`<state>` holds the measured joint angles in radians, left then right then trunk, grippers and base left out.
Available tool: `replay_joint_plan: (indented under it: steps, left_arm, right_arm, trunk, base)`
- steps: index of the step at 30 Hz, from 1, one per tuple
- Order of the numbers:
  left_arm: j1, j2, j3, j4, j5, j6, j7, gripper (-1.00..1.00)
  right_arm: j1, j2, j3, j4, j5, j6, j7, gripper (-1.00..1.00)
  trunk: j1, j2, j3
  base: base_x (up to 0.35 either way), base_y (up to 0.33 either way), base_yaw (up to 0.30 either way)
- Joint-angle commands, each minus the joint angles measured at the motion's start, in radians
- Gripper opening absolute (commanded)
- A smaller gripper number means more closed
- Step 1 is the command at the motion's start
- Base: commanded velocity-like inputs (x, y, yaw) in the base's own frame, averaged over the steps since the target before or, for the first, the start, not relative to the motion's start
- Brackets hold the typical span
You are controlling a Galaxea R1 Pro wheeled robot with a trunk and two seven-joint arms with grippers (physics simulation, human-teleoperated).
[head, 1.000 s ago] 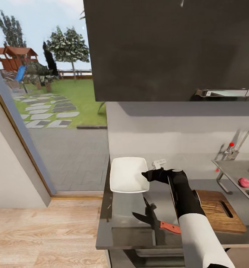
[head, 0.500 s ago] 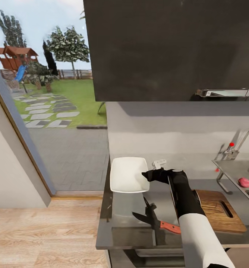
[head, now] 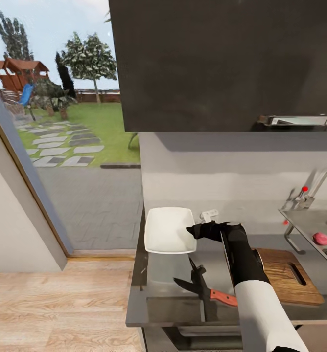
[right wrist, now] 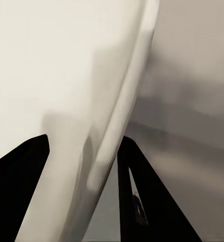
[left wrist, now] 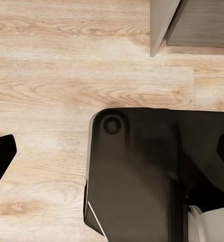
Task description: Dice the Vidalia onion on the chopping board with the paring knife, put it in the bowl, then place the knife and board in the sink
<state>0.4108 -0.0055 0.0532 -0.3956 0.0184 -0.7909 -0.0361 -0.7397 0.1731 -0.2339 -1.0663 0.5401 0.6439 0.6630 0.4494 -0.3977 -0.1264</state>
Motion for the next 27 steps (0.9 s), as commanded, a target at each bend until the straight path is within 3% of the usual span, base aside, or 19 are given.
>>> replay_joint_plan:
  steps: [1,27]
  left_arm:
    - [0.000,-0.001,0.004,-0.002,0.002,-0.001,-0.004,1.00]
    - [0.000,-0.001,0.004,-0.002,0.002,-0.001,-0.004,1.00]
  right_arm:
    - [-0.001,0.001,-0.004,-0.002,0.007,0.006,0.010,-1.00]
    - [-0.001,0.001,-0.004,-0.003,0.008,0.022,0.010,-1.00]
  trunk:
    - [0.001,-0.002,-0.003]
    - [0.001,-0.002,-0.041]
  base:
    - [0.000,0.000,0.000]
    - [0.000,0.000,0.000]
